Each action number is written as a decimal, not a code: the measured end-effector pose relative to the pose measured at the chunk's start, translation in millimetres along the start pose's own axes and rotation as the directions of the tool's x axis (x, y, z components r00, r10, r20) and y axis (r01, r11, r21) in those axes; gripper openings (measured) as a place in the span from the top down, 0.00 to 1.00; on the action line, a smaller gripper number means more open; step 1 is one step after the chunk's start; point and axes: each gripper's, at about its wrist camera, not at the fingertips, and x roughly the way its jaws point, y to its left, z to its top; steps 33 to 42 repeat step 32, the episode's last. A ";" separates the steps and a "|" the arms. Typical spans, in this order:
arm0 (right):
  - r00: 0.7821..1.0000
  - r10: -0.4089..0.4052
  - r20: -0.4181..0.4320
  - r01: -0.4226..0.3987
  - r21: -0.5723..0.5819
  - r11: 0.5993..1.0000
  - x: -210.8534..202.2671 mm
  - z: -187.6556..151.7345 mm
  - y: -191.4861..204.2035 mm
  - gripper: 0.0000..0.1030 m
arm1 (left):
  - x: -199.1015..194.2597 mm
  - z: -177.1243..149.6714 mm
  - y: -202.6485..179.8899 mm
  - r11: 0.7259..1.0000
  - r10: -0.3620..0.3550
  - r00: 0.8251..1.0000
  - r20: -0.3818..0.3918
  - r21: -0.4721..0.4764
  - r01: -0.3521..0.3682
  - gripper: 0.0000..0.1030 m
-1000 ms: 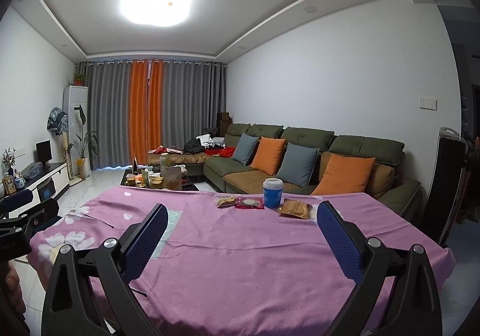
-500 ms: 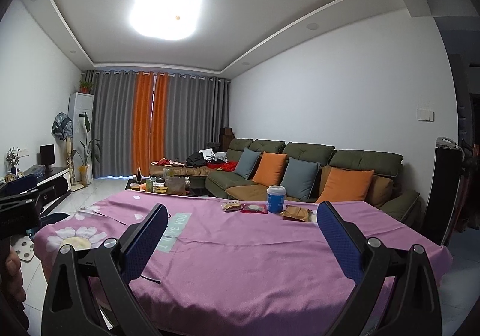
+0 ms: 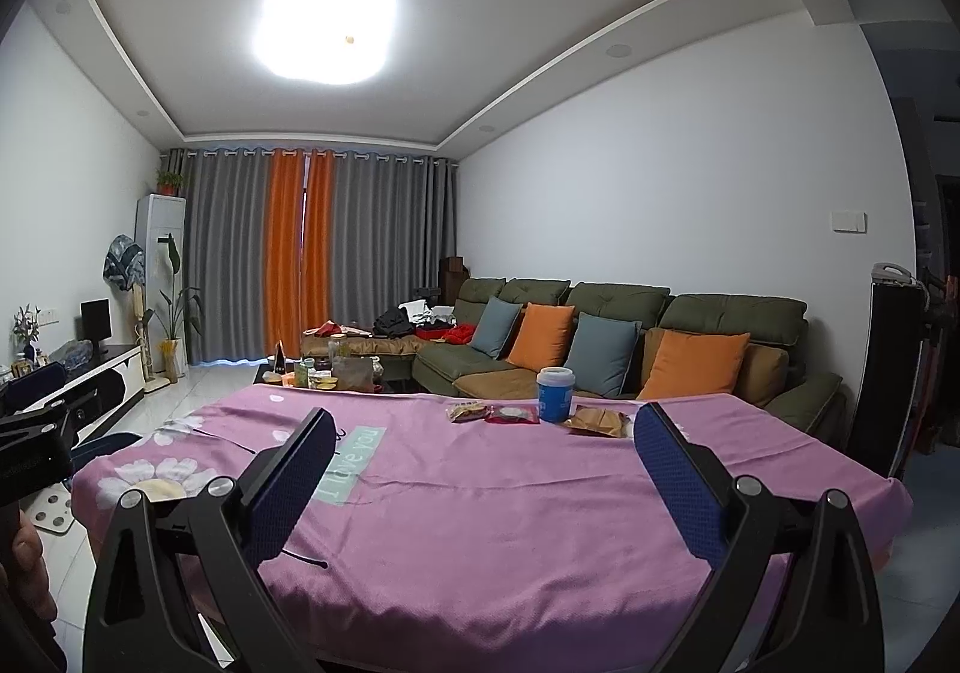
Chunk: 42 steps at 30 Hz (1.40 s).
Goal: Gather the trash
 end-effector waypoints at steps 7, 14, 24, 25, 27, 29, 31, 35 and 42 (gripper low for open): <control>1.000 0.002 -0.011 -0.002 0.002 1.000 3.5 -0.7 0.5 0.07 | 3.7 -3.7 -2.6 1.000 -0.013 1.000 -0.011 0.014 0.014 0.05; 1.000 -0.003 -0.015 0.003 0.003 1.000 4.7 -1.5 -0.7 0.07 | 6.0 -4.5 -5.4 1.000 -0.020 1.000 -0.020 0.019 0.020 0.05; 0.999 -0.006 -0.037 0.006 0.009 1.000 11.1 -5.5 -1.2 0.07 | 10.8 -7.5 -7.4 1.000 -0.022 1.000 -0.022 0.013 0.022 0.05; 0.999 -0.005 -0.041 0.005 0.010 1.000 12.4 -5.9 -1.3 0.07 | 12.4 -7.7 -7.4 1.000 -0.020 1.000 -0.021 0.012 0.020 0.05; 0.999 -0.004 -0.050 0.005 0.015 1.000 16.0 -6.7 -2.1 0.07 | 16.2 -7.4 -8.7 1.000 -0.013 1.000 -0.028 0.024 0.014 0.05; 0.998 -0.003 -0.056 0.004 0.014 1.000 17.9 -7.4 -4.1 0.07 | 21.0 -7.8 -8.4 1.000 -0.013 0.999 -0.035 0.026 0.014 0.05; 0.998 -0.002 -0.064 0.003 0.010 1.000 23.3 -7.9 -4.6 0.07 | 28.9 -8.2 -6.5 1.000 -0.023 0.998 -0.052 0.014 0.024 0.05; 0.997 0.000 -0.071 0.000 0.004 1.000 27.7 -7.7 -5.3 0.07 | 34.0 -8.0 -5.8 1.000 -0.013 0.998 -0.058 0.016 0.014 0.05; 0.997 0.000 -0.071 0.000 0.004 1.000 27.7 -7.7 -5.3 0.07 | 34.0 -8.0 -5.8 1.000 -0.013 0.998 -0.058 0.016 0.014 0.05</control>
